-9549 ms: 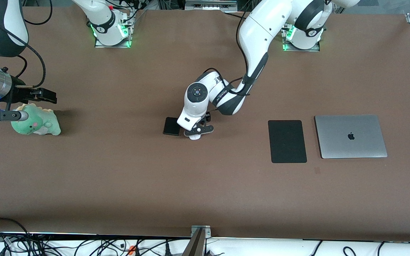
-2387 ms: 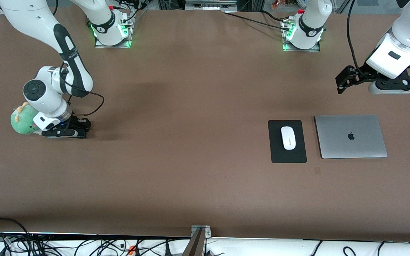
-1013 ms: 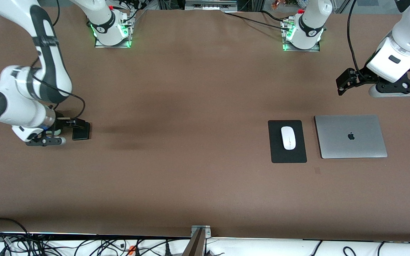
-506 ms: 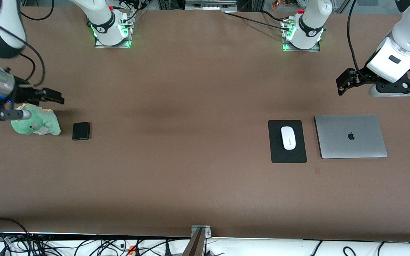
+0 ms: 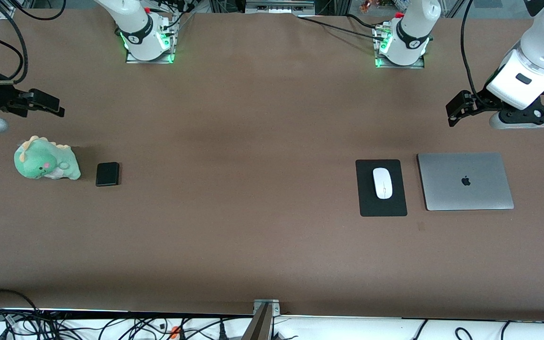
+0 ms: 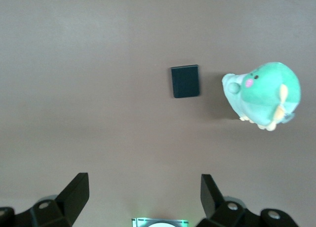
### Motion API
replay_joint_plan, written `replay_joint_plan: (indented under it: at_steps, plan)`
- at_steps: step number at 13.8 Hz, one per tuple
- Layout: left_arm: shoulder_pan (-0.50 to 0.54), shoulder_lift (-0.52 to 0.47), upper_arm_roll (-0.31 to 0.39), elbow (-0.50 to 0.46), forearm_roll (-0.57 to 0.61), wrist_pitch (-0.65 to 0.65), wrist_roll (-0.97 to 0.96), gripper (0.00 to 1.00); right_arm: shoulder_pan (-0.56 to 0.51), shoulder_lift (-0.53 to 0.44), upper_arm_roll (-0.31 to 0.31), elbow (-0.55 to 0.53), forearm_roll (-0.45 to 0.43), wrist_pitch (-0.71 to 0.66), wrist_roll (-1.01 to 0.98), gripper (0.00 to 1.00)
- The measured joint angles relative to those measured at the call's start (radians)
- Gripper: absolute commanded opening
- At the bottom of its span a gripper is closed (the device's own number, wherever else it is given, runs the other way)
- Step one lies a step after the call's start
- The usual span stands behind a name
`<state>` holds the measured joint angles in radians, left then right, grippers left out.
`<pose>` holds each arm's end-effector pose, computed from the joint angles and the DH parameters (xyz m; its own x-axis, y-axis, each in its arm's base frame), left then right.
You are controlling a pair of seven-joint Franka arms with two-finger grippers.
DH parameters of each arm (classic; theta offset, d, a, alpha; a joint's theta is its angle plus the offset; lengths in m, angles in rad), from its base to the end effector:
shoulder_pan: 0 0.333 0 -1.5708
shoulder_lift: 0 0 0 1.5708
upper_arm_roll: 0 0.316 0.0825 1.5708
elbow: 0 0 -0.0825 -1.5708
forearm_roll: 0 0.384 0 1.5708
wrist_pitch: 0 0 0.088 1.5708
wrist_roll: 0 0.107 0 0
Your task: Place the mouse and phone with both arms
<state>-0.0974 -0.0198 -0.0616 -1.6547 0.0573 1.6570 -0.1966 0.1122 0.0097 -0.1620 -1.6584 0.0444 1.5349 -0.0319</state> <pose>0.5489 -0.0826 0.6034 0.9989 0.0324 0.0329 0.0341 -0.9980 -0.0530 0.5483 -0.0221 0.5754 0.9912 -0.0161 -0.1312 -0.0224 -0.9987 -0.0468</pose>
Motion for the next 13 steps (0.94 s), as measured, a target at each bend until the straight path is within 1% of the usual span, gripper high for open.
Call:
replay_joint_plan:
  at_steps: [1,3,5,7,13]
  plan:
    - [0.000,0.000,0.000,0.001,0.000,0.000,0.000,1.00,-0.019,-0.009,0.015,0.000,-0.010,-0.008,0.000,1.00]
    - [0.000,0.000,0.000,0.001,0.000,0.000,-0.001,1.00,-0.073,-0.023,0.068,0.000,-0.019,-0.018,0.000,1.00]
    - [0.000,0.000,-0.001,0.002,0.000,0.000,-0.006,1.00,-0.098,-0.032,0.104,0.000,-0.051,-0.018,0.005,1.00]
    - [0.000,0.000,-0.001,0.002,0.000,-0.004,-0.020,1.00,-0.099,-0.041,0.116,0.001,-0.072,-0.005,0.027,1.00]
    - [0.000,0.000,-0.003,0.002,0.000,-0.013,-0.036,1.00,-0.099,-0.046,0.120,0.001,-0.074,0.019,0.033,1.00]
